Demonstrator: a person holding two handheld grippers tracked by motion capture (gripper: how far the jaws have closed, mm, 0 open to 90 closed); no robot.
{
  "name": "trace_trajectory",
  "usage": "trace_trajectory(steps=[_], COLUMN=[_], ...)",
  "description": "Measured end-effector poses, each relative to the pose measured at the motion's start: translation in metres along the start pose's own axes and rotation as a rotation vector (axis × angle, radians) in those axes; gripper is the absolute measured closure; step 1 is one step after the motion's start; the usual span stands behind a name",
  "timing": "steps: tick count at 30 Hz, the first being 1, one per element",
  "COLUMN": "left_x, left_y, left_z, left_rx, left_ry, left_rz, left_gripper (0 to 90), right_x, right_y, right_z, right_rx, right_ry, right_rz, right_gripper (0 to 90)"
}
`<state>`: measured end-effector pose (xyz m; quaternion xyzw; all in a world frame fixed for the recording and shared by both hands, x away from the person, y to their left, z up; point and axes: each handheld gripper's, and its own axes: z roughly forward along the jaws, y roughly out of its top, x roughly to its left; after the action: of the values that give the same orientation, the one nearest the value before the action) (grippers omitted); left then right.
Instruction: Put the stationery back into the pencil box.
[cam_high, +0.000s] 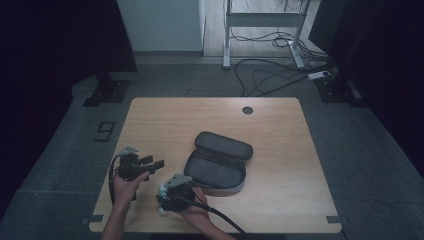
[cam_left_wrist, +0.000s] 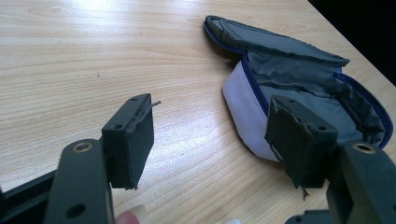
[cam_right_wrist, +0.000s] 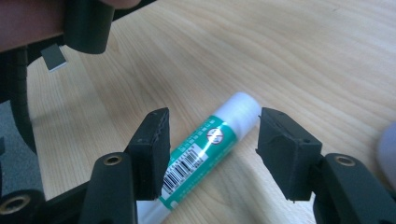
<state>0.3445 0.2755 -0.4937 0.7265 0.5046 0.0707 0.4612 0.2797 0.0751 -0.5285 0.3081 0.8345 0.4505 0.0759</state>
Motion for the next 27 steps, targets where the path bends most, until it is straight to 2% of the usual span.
trace_trajectory(steps=[5,13,20,23,25,27], left_x=[-0.001,-0.001,0.0,0.0,0.001,0.001], left_y=[0.0,0.001,0.001,0.001,0.001,0.001], left_z=[0.001,0.0,-0.001,-0.002,-0.002,-0.001], left_rx=[0.001,-0.006,-0.007,-0.007,-0.007,-0.006], left_ry=[-0.001,-0.002,-0.002,-0.001,-0.001,0.001], left_rz=[0.0,0.001,0.003,0.0,0.0,0.0], left_gripper=[32.6,32.5,32.5,32.5,32.5,32.5], right_x=[0.006,0.007,0.007,0.006,0.005,0.003], right_y=[-0.001,-0.006,-0.008,-0.009,-0.009,-0.009], right_z=[0.01,0.019,0.019,0.017,0.016,0.015], right_rx=[0.025,0.079,0.114,0.113,0.111,0.114], right_ry=[-0.008,-0.022,-0.039,-0.046,-0.057,-0.054], right_rz=[-0.011,-0.01,-0.041,-0.038,-0.051,-0.062], right_gripper=[43.0,44.1,53.8,58.0,63.4,64.3])
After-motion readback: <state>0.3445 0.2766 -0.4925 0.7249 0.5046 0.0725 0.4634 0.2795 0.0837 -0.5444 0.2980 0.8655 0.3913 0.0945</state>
